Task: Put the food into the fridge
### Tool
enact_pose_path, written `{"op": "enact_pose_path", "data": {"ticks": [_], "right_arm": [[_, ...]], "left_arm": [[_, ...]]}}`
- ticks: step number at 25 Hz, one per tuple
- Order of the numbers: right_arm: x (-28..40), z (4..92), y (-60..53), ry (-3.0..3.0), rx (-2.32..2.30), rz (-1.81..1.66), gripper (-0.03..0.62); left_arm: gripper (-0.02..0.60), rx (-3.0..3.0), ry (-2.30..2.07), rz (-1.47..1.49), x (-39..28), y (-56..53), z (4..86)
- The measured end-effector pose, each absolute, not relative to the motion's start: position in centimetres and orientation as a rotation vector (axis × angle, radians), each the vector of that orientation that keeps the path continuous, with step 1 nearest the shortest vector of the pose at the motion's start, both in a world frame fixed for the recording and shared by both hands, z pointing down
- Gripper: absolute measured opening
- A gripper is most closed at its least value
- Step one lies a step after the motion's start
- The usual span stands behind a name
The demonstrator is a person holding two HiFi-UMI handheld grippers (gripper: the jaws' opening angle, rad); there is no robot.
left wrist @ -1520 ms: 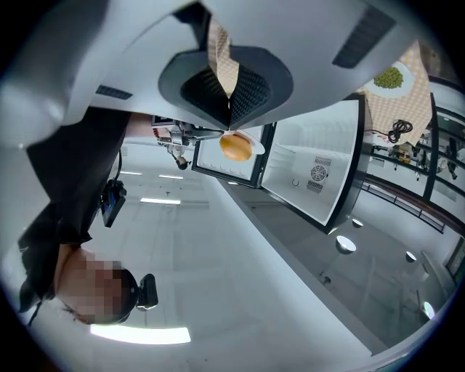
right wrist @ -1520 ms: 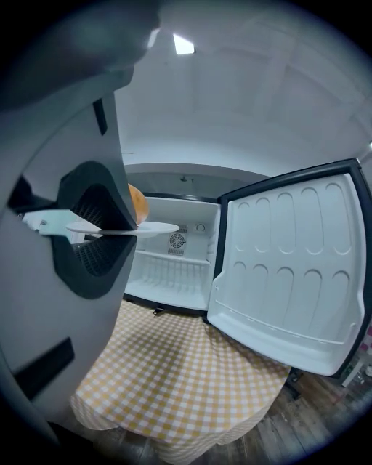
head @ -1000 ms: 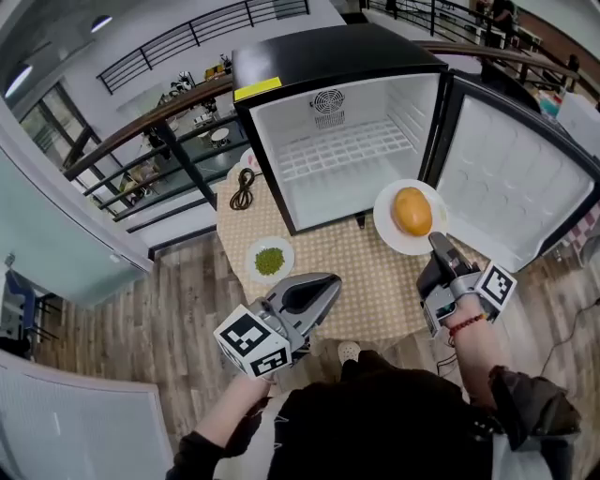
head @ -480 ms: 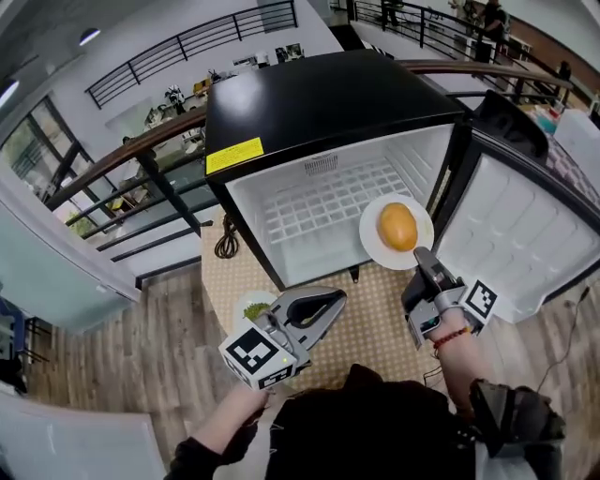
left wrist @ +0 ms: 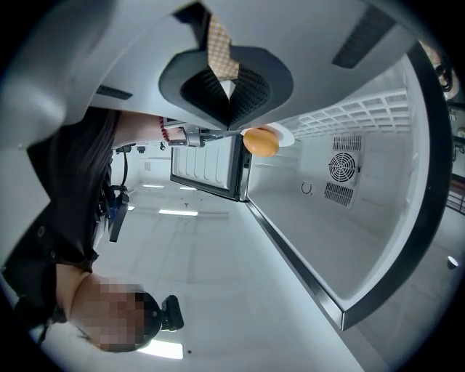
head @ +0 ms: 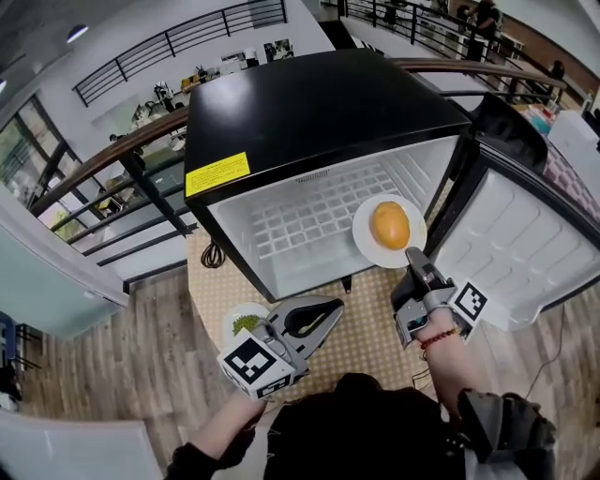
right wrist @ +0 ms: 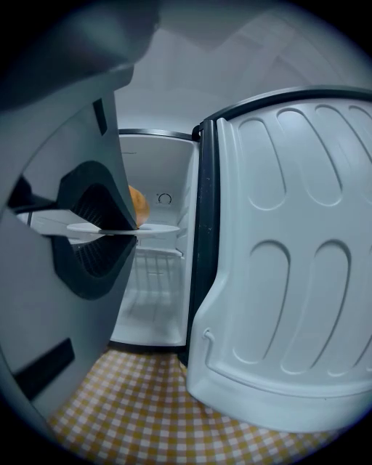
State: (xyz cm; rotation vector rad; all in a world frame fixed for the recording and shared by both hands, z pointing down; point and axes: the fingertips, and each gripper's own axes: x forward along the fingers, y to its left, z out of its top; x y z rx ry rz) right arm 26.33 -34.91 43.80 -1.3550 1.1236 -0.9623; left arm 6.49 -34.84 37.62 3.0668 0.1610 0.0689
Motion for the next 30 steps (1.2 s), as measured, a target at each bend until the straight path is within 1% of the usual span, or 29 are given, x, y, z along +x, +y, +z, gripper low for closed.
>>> {"op": "enact_pose_path", "data": {"ticks": [11,21,30], "right_arm": [[27.3,42.2,-36.2,1.032,-1.481,-0.853,0.025],[27.5,42.9,-39.0,0.951,-1.493,-0.877,0.025],[28.7,43.5,-41.1,0.908,-1.518,-0.907,0.025]], "left_arm": [[0.012,3.017,0.256,0.057,4.3,-36.1,36.6],[0.012,3.022,0.302,0.060,2.0,-37.4,36.1],[0.012,2.999,0.306,0.052,1.5,-37.8,36.7]]}}
